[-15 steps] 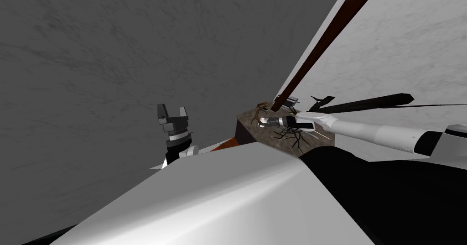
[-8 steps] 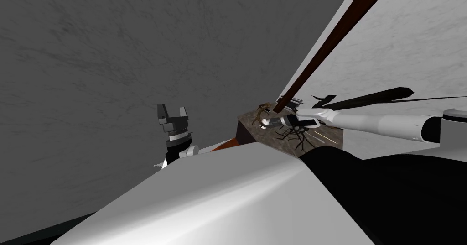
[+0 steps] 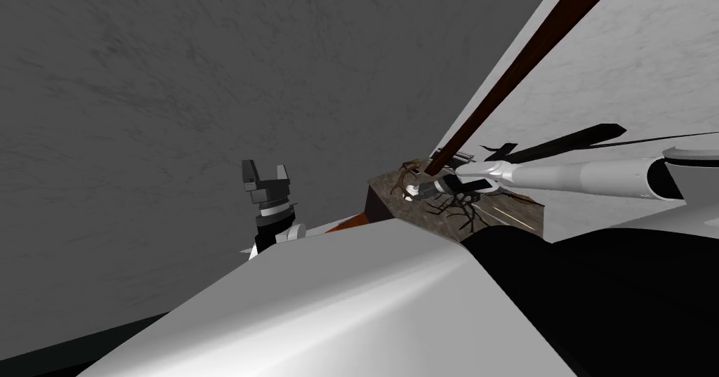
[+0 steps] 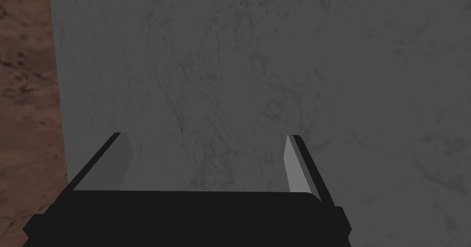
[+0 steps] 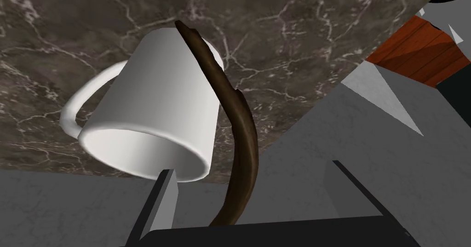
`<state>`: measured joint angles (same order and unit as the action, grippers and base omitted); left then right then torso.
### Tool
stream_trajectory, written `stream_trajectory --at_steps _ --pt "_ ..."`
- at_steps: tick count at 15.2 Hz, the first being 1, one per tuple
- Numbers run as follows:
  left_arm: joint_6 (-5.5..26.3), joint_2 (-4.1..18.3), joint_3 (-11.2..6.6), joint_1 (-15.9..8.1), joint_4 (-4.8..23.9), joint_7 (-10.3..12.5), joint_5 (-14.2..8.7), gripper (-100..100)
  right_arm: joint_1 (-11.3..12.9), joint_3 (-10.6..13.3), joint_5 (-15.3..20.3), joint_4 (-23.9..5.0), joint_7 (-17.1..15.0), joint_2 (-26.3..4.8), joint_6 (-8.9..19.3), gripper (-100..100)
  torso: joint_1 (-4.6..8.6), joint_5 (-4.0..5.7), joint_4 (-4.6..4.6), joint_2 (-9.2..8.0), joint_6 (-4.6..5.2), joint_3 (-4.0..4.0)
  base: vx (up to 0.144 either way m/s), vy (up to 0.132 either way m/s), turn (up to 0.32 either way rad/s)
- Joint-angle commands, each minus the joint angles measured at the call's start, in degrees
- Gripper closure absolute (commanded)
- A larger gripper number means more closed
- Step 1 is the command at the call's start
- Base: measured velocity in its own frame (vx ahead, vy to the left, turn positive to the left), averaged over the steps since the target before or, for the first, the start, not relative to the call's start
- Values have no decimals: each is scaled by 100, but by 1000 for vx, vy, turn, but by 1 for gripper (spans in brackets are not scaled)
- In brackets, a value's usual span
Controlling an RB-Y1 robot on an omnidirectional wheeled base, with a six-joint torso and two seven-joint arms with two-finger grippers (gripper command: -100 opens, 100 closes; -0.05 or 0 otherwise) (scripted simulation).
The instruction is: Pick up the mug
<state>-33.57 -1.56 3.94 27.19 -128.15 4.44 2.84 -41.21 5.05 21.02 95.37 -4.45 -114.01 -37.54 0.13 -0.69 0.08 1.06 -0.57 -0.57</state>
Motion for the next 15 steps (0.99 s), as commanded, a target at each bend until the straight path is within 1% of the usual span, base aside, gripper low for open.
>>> stream_trajectory --at_steps 1,2,3,4,5,6,7,8,9,11,13,14,15 --pt "0 0 0 0 0 0 0 0 -190 -186 120 -3 -100 -62 -22 -100 0 0 0 0 0 0 21 -5 38" --pt "0 0 0 0 0 0 0 0 -295 -106 178 -40 -143 -316 -93 -100 -3 -5 -2 -1 2 1 22 -2 83" --pt "0 0 0 0 0 0 0 0 -295 -106 178 -40 -143 -318 -93 -100 -10 -16 -4 -1 -3 2 26 -7 86" --pt "0 0 0 0 0 0 0 0 -398 -27 232 -67 -184 -510 -163 -100 -17 -22 -5 0 -2 2 42 -10 101" --pt "0 0 0 0 0 0 0 0 -398 -27 232 -67 -184 -552 -163 -100 -22 -29 -5 4 -6 1 45 -10 86" --pt "0 0 0 0 0 0 0 0 -496 50 283 -88 -221 -725 -228 -100 -27 -35 -6 7 -5 0 42 -10 85" --pt "0 0 0 0 0 0 0 0 -496 50 283 -88 -221 -762 -228 -100 -34 -42 -7 8 -7 0 38 -8 69" --pt "0 0 0 0 0 0 0 0 -588 123 329 -102 -255 -949 -289 -100 -39 -45 -8 7 -7 0 36 -3 88" --pt "0 0 0 0 0 0 0 0 -588 123 329 -102 -255 -949 -289 -100 -44 -50 -8 8 -10 0 32 -2 78" --pt "0 0 0 0 0 0 0 0 -746 249 404 -116 -312 -1246 -394 -100 -53 -55 -9 7 -10 1 41 -1 88" --pt "0 0 0 0 0 0 0 0 -746 249 404 -116 -312 -1246 -394 -100 -56 -62 -10 11 -10 -1 35 -6 53" --pt "0 0 0 0 0 0 0 0 -857 340 455 -119 -350 -1438 -467 -100 -57 -65 -11 6 -7 3 32 -3 76" --pt "0 0 0 0 0 0 0 0 -890 367 470 -119 -361 -1492 -488 -100 -54 -66 -9 4 -4 2 35 -2 98"
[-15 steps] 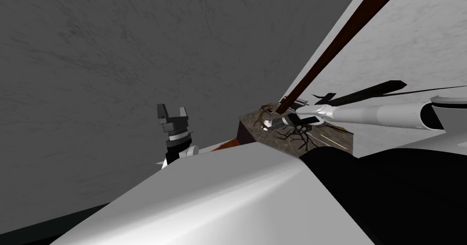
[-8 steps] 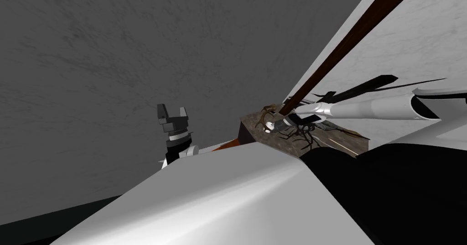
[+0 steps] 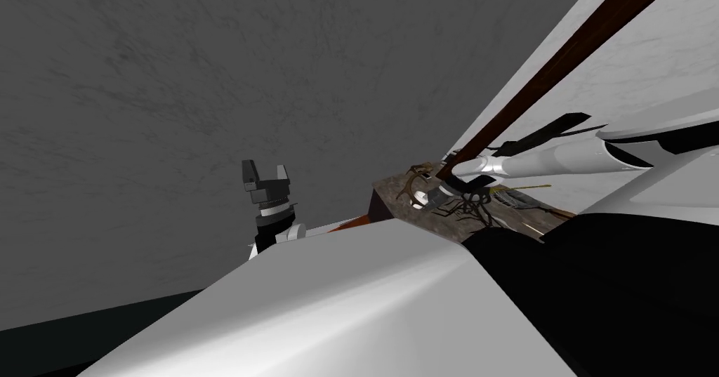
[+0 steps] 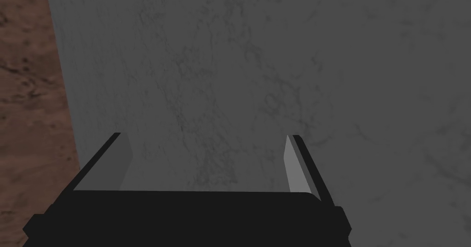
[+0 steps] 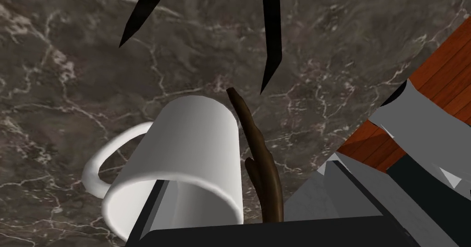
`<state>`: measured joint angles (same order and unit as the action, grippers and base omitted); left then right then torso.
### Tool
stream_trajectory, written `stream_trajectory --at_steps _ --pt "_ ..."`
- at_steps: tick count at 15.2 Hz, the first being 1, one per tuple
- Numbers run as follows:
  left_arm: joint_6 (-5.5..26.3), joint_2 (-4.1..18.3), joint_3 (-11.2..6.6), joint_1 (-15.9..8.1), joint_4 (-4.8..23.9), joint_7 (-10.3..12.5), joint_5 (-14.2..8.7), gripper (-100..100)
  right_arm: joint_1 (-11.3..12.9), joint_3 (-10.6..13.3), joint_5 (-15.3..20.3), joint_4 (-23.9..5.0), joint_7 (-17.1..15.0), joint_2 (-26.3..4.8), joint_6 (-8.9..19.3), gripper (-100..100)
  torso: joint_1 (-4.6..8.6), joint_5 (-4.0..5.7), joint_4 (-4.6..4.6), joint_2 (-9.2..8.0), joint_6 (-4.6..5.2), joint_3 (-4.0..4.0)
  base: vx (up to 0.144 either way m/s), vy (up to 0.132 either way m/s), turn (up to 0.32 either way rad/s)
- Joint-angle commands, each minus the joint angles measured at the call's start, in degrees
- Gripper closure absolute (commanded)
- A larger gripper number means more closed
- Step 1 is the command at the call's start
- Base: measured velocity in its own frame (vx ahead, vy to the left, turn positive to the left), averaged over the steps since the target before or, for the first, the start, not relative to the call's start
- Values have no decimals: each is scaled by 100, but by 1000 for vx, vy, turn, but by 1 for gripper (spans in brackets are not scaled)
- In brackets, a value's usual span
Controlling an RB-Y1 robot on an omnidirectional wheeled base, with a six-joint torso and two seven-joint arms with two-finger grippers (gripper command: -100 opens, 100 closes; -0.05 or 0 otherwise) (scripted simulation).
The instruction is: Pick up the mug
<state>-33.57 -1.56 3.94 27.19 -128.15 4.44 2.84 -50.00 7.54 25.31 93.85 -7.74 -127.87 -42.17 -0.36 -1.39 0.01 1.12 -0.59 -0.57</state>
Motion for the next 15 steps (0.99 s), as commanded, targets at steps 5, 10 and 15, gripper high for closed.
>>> stream_trajectory --at_steps 5,10,15 --pt "0 0 0 0 0 0 0 0 -156 61 89 20 171 388 184 -100 6 0 -5 -19 4 11 -2 -2 70" --pt "0 0 0 0 0 0 0 0 -298 117 174 53 345 793 398 -100 37 30 5 -35 28 14 -12 -2 69" --pt "0 0 0 0 0 0 0 0 -146 182 144 27 330 688 339 100 39 36 6 -46 42 19 0 -1 10"
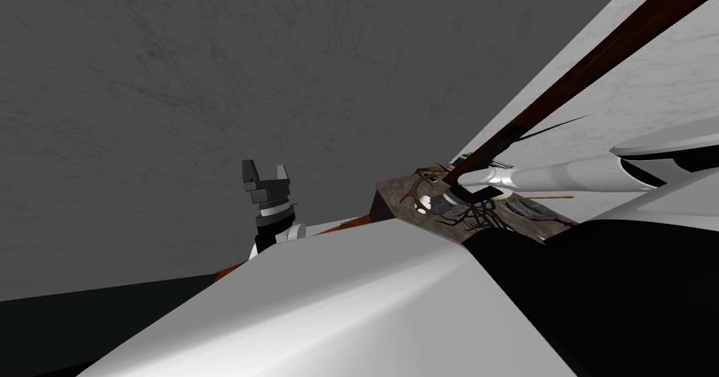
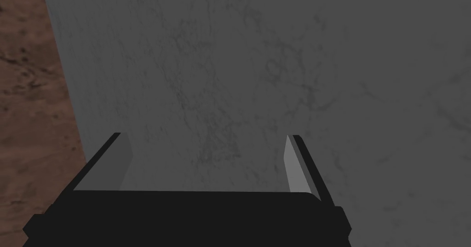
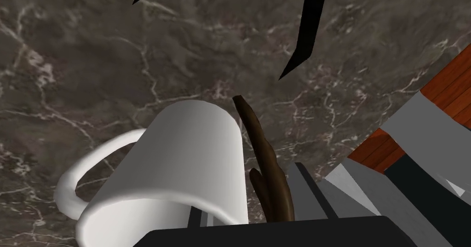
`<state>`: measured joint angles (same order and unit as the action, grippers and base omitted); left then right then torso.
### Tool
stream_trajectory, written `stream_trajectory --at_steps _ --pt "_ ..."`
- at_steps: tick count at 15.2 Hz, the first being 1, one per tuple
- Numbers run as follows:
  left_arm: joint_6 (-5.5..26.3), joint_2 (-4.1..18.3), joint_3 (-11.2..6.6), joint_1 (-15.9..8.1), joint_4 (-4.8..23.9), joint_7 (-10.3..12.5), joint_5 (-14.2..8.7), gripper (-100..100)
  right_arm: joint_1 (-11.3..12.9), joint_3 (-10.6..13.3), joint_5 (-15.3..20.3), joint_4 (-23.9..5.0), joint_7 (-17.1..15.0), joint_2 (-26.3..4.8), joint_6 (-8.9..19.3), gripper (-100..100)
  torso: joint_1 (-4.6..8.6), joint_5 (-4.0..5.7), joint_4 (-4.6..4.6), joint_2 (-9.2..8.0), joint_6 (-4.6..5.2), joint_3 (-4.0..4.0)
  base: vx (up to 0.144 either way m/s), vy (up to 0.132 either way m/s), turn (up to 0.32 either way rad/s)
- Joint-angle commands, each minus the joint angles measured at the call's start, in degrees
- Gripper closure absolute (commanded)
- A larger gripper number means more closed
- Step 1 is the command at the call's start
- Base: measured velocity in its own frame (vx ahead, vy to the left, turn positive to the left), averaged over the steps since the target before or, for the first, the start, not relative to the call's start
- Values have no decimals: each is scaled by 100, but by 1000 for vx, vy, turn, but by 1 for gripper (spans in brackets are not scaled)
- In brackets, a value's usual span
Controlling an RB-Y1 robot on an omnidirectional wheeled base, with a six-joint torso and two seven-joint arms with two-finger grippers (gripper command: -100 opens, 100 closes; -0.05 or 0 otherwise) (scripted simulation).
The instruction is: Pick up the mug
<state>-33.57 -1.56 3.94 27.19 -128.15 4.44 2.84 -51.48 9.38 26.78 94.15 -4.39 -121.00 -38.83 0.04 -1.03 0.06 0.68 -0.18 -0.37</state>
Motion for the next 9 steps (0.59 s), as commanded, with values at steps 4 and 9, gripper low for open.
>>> stream_trajectory --at_steps 4,9 --pt "0 0 -1 1 0 0 0 0 20 -135 -75 -17 -198 -381 -192 100 -8 -19 -6 0 9 3 7 4 -110" --pt "0 0 0 0 0 0 0 0 87 -158 -115 -3 -291 -604 -295 100 -34 -54 -19 13 -6 3 10 2 -52"
